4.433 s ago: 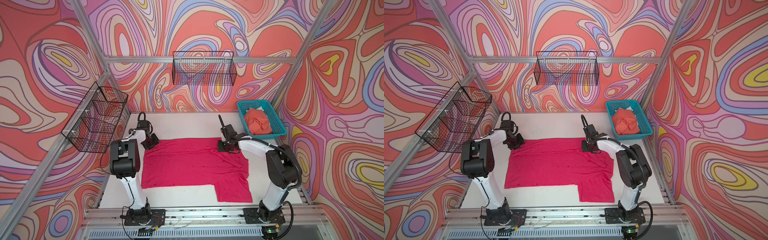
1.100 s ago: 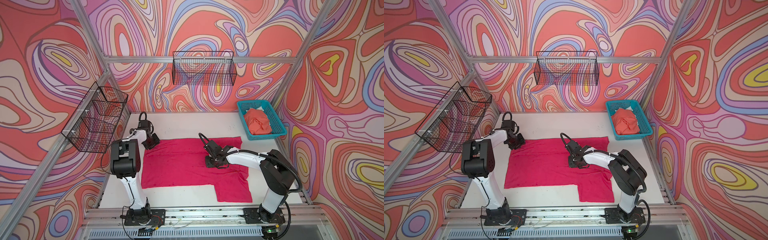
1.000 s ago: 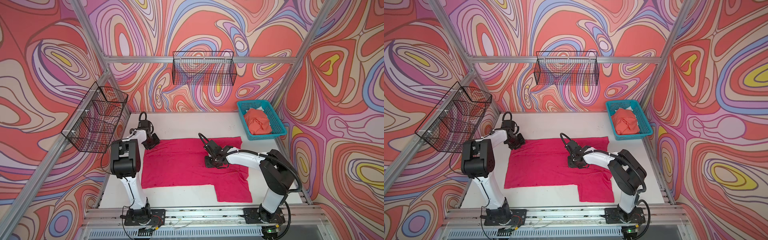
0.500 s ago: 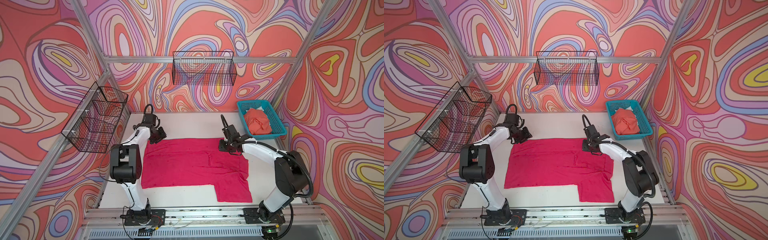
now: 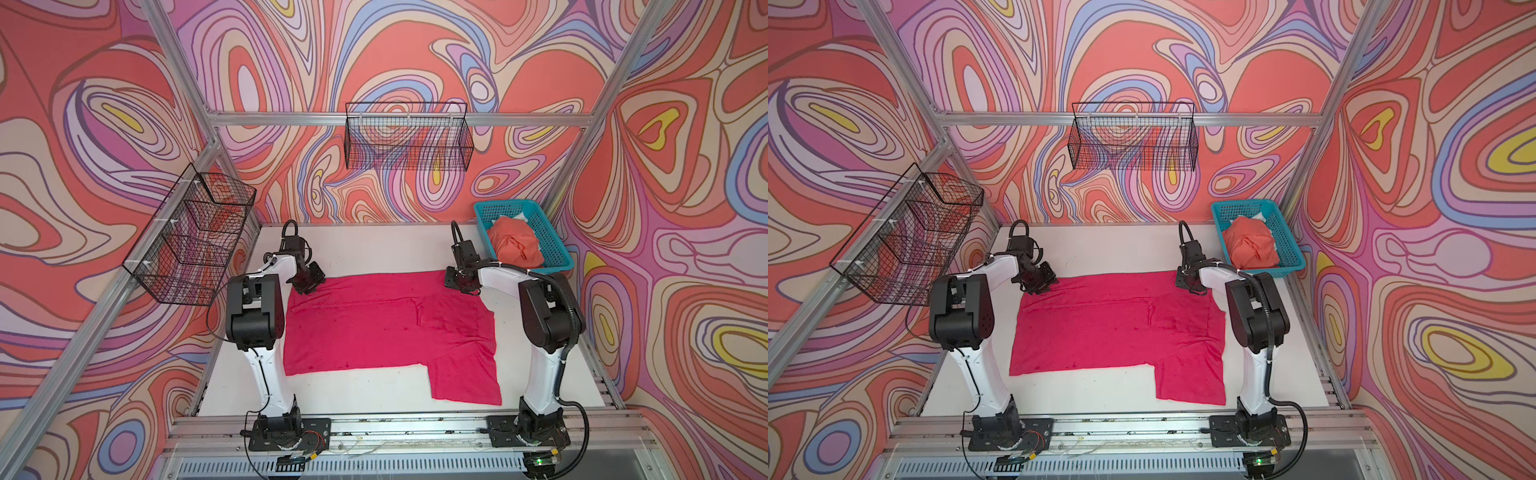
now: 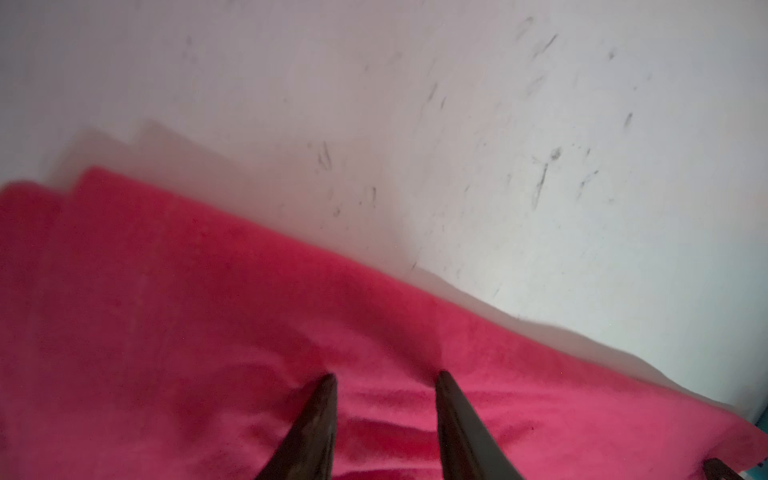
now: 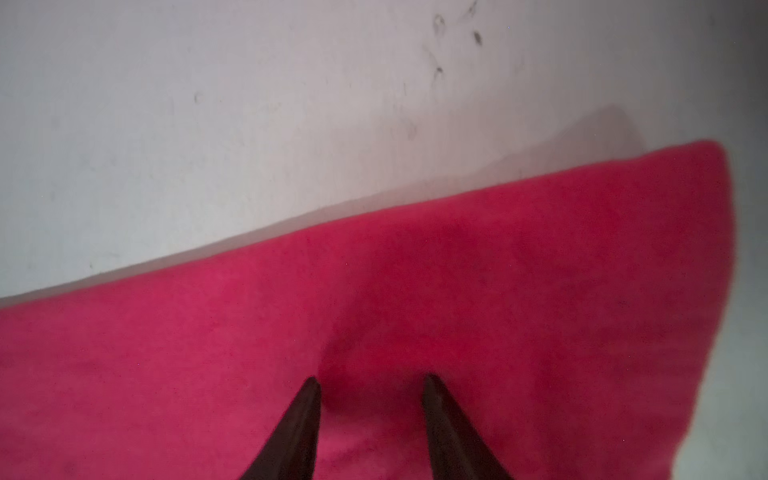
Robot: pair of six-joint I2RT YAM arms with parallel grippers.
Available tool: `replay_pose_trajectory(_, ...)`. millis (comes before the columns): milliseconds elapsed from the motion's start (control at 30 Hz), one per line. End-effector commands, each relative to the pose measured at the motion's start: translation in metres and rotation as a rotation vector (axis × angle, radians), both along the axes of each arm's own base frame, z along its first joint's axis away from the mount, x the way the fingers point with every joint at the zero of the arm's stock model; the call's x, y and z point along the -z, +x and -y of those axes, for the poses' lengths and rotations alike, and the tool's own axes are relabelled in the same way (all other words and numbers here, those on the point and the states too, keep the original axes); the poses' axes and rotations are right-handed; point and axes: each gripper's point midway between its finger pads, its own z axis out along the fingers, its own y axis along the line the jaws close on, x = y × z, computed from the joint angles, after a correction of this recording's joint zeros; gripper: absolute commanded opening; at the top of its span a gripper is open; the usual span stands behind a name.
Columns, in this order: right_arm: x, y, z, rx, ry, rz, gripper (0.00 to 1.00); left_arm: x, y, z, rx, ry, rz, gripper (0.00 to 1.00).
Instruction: Fold and stack the t-shirts
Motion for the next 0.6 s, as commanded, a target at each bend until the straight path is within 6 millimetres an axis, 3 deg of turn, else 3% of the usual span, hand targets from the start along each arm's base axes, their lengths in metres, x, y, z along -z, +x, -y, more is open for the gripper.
replay_pose_trajectory(0,0.04,0.001,0.01,-0.011,-0.055,-0.084,0.44,0.042,-0.012,-0.017,-0.019,0.065,-0.129,0.42)
replay_pose_trajectory(433,0.055,0.078,0.019,-0.038,-0.089,-0.047,0.44,0.042,0.054,-0.012,0.033,0.018,-0.086,0.42)
replay_pose_trajectory(567,0.027,0.099,0.012,-0.065,-0.073,0.015,0.48,0.012,0.071,-0.003,0.038,-0.027,0.0,0.45)
